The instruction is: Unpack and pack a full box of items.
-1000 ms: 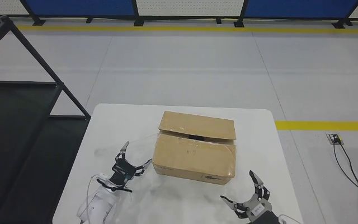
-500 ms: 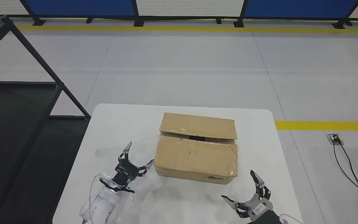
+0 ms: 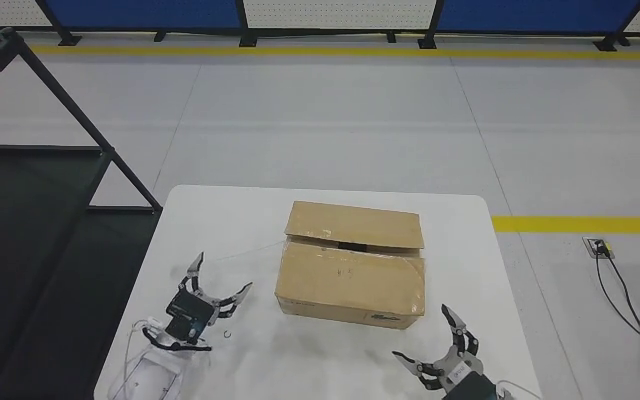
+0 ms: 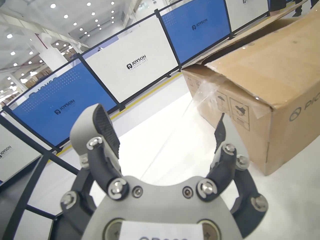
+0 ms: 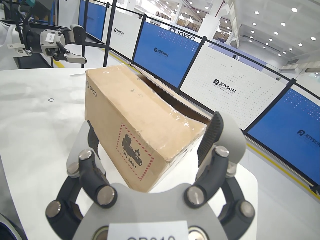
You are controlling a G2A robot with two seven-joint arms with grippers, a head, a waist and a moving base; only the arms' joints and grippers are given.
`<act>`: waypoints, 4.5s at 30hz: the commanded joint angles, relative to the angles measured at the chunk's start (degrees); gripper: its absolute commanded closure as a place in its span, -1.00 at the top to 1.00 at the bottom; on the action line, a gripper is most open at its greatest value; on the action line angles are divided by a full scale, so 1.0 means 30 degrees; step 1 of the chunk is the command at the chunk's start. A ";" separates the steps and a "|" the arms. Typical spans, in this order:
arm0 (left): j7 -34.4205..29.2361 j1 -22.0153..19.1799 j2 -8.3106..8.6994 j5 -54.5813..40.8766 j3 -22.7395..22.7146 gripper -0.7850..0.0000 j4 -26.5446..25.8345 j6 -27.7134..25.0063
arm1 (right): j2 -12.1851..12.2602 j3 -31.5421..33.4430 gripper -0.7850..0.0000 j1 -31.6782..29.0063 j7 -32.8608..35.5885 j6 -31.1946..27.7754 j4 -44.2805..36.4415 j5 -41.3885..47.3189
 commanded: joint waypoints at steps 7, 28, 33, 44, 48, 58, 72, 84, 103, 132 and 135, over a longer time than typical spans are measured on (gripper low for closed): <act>0.2052 0.1586 0.0072 -0.1585 -0.1702 1.00 -0.0751 0.2170 | 0.0229 0.1216 1.00 0.1312 0.2292 -0.5622 -0.0484 0.5238; 0.3091 0.2079 0.0137 -0.3637 -0.2821 1.00 -0.0368 0.1827 | 0.0623 0.2405 1.00 0.4421 0.9528 -1.0439 0.1353 1.3516; 0.2050 0.2011 0.0109 -0.4637 -0.2395 1.00 -0.1153 0.0828 | 0.0647 0.2127 1.00 0.5364 1.0878 -1.0212 0.3197 1.7201; 0.0924 0.2379 0.0111 -0.8539 -0.2873 1.00 -0.1369 -0.1537 | 0.1615 0.1331 1.00 0.9907 2.3090 -1.0082 0.7845 3.0750; 0.0983 0.2680 0.0152 -0.8839 -0.3153 1.00 -0.1638 -0.1973 | 0.1936 0.1093 1.00 1.1139 2.6580 -0.9044 0.8745 3.3299; 0.1031 0.2936 0.0128 -0.9139 -0.3100 1.00 -0.1589 -0.1703 | 0.2162 -0.0280 1.00 1.3086 2.9804 -0.7985 1.0217 3.5339; 0.1001 0.2944 0.0129 -0.9110 -0.3078 1.00 -0.1591 -0.1703 | 0.2396 -0.1626 1.00 1.3614 3.0101 -0.9560 0.9565 3.6741; 0.0117 0.2866 0.0179 -0.8649 -0.2862 1.00 -0.2142 -0.2127 | 0.4342 -0.2400 1.00 1.0954 2.7174 -1.2493 0.6423 3.6090; -0.0350 0.2647 0.0554 -0.5707 -0.2029 1.00 -0.3379 -0.4997 | 0.7833 -0.4876 1.00 0.9877 2.6150 -1.3511 0.3739 3.3981; -0.2542 0.0390 0.0951 -0.2232 0.0614 1.00 -0.0248 -0.6337 | 0.8353 -0.5377 1.00 1.0367 2.5989 -1.3511 0.4256 3.3984; -0.2719 0.0110 0.0991 -0.2064 0.0955 1.00 -0.0084 -0.6785 | 0.8339 -0.5237 1.00 1.0245 2.5929 -1.3511 0.4296 3.3998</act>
